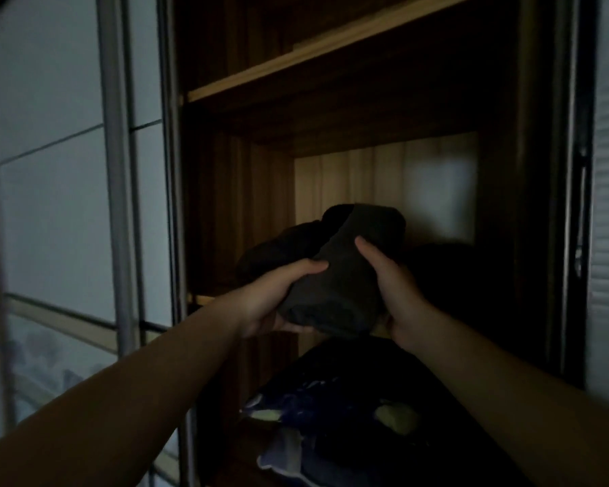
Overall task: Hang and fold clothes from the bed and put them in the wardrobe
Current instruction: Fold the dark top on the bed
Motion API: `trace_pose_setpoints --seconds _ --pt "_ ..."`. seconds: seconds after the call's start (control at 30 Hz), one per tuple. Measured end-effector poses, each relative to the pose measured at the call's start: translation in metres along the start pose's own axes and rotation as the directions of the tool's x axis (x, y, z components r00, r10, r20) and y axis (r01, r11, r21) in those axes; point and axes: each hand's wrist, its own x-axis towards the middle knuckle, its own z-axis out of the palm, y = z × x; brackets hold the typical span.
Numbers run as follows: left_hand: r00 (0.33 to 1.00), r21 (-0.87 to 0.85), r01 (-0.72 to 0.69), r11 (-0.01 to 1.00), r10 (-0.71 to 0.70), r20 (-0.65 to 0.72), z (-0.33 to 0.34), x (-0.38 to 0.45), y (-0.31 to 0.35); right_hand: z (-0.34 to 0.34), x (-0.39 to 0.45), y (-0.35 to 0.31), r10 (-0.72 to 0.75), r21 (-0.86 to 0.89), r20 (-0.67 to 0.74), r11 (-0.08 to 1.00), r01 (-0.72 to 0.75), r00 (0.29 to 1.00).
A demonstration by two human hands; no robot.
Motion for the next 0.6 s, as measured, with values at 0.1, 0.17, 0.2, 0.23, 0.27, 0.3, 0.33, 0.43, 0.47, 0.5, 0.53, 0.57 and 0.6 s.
trace_pose_setpoints --seconds 0.1,0.17,0.2,0.23,0.27,0.3,0.33,0.43,0.47,0.5,0.53,0.57,0.6 --pt "0.998 -0.044 0.048 0.998 -0.046 0.048 0.003 0.034 0.010 -0.002 0.020 -0.004 -0.077 -0.001 -0.149 0.997 0.078 0.986" --pt "0.994 -0.059 0.089 0.994 -0.085 0.067 -0.001 0.054 0.010 -0.002 0.034 -0.001 -0.063 -0.021 -0.186 0.998 0.060 0.981" --pt "0.994 -0.045 0.090 0.995 -0.087 0.071 -0.003 0.062 0.008 -0.001 0.041 0.001 -0.039 -0.036 -0.190 0.999 0.032 0.981" --pt "0.995 -0.025 0.080 0.997 -0.078 0.068 -0.006 0.070 0.007 -0.001 0.049 0.003 -0.017 -0.056 -0.197 0.998 0.006 0.980" --pt "0.997 0.001 0.061 0.998 -0.061 0.056 -0.008 0.078 0.006 -0.002 0.057 0.005 0.002 -0.081 -0.213 0.997 -0.020 0.977" --pt "0.998 0.025 0.043 0.999 -0.044 0.038 -0.010 0.084 0.006 -0.001 0.064 0.005 0.021 -0.110 -0.223 0.993 -0.046 0.975" --pt "1.000 0.056 0.022 0.998 -0.023 0.017 -0.013 0.090 0.006 -0.001 0.070 0.005 0.033 -0.138 -0.230 0.988 -0.066 0.973" --pt "0.999 0.212 -0.043 0.976 0.049 -0.023 -0.019 0.110 0.007 -0.001 0.086 0.001 0.025 -0.205 -0.259 0.975 -0.081 0.966" --pt "0.997 0.261 -0.060 0.964 0.069 -0.023 -0.020 0.116 0.007 -0.001 0.090 0.000 0.011 -0.229 -0.284 0.970 -0.078 0.959" --pt "0.996 0.301 -0.079 0.950 0.088 -0.017 -0.021 0.121 0.007 0.000 0.095 -0.002 -0.018 -0.255 -0.313 0.965 -0.065 0.950" --pt "0.995 0.331 -0.093 0.939 0.102 -0.012 -0.022 0.125 0.007 0.001 0.099 -0.004 -0.053 -0.277 -0.341 0.960 -0.046 0.939" --pt "0.994 0.350 -0.097 0.932 0.107 -0.009 -0.024 0.128 0.006 0.003 0.103 -0.005 -0.081 -0.301 -0.360 0.953 -0.033 0.929" --pt "0.994 0.366 -0.099 0.925 0.110 -0.008 -0.026 0.130 0.006 0.006 0.105 -0.007 -0.102 -0.333 -0.374 0.943 -0.031 0.922"
